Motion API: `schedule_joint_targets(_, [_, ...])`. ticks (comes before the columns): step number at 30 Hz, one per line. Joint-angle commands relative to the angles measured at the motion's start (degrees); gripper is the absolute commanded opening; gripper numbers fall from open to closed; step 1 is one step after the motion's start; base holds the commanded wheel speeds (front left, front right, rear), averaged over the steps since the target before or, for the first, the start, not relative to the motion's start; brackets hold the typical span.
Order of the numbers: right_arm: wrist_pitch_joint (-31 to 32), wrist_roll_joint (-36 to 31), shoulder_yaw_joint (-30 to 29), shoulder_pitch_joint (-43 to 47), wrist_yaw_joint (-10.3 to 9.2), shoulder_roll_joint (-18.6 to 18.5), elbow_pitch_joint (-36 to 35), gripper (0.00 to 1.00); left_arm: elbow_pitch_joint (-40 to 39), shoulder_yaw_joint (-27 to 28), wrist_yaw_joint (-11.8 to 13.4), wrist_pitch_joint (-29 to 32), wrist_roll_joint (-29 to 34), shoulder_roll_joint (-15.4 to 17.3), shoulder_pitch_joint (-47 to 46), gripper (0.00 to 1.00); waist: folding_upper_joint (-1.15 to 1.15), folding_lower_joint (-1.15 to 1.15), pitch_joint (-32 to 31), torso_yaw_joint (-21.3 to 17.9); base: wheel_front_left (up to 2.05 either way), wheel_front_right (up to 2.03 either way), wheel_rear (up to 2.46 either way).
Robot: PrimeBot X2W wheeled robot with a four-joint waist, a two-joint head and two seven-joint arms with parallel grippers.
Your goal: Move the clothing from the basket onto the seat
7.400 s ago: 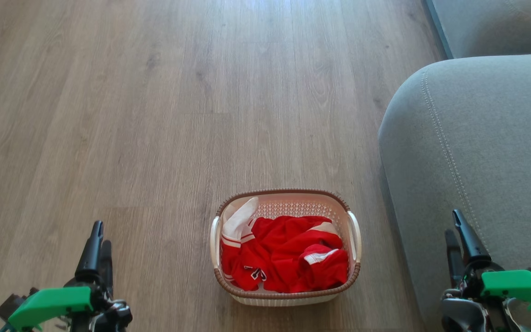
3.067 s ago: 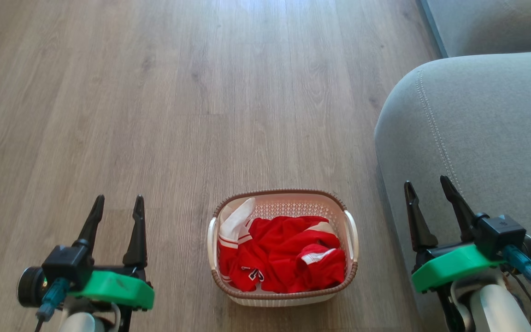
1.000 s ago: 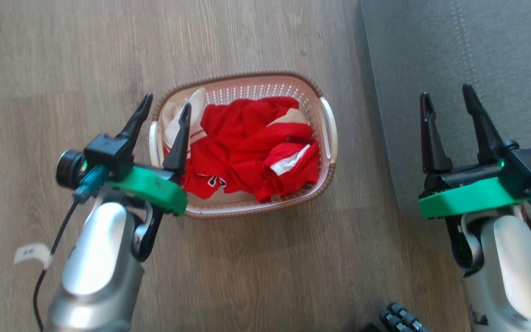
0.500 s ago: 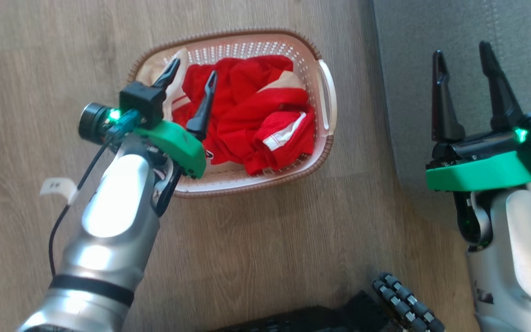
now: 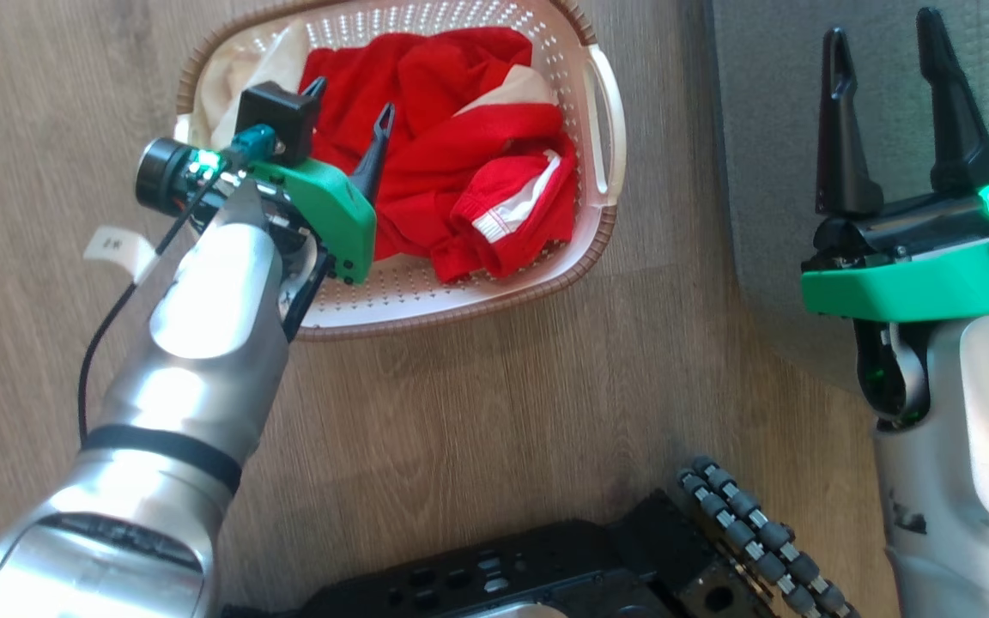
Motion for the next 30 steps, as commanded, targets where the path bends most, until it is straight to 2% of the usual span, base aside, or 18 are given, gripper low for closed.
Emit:
schedule_joint_targets(1, [-0.52, 0.41, 1.05, 0.37, 0.41, 0.5, -2.02, 1.0, 0.46, 0.16, 0.55, 0.12, -0.55, 0.29, -0.85, 1.0, 0.0, -0.01, 1.15, -0.23, 0.0, 0.0, 0.0])
schedule_joint_targets(15, [-0.52, 1.9, 2.92, -1.54, 0.41, 0.5, -2.38, 1.0, 10.98, -7.39, 2.9, 4.78, 1.16, 0.23, -8.24, 1.0, 0.0, -0.01, 5.89, -2.01, 0.0, 0.0, 0.0])
schedule_joint_targets(24, [-0.52, 3.34, 3.5, -1.5, 0.41, 0.5, -2.92, 1.0, 15.04, -10.5, 5.79, 10.85, 3.12, 0.63, -11.46, 1.0, 0.0, -0.01, 8.5, -3.81, 0.0, 0.0, 0.0])
schedule_joint_targets(30, [-0.52, 3.96, 3.95, -1.45, 0.41, 0.5, -3.17, 1.0, 15.88, -12.83, 5.69, 14.36, 4.81, 1.56, -12.03, 1.0, 0.0, -0.01, 9.48, -4.65, 0.0, 0.0, 0.0])
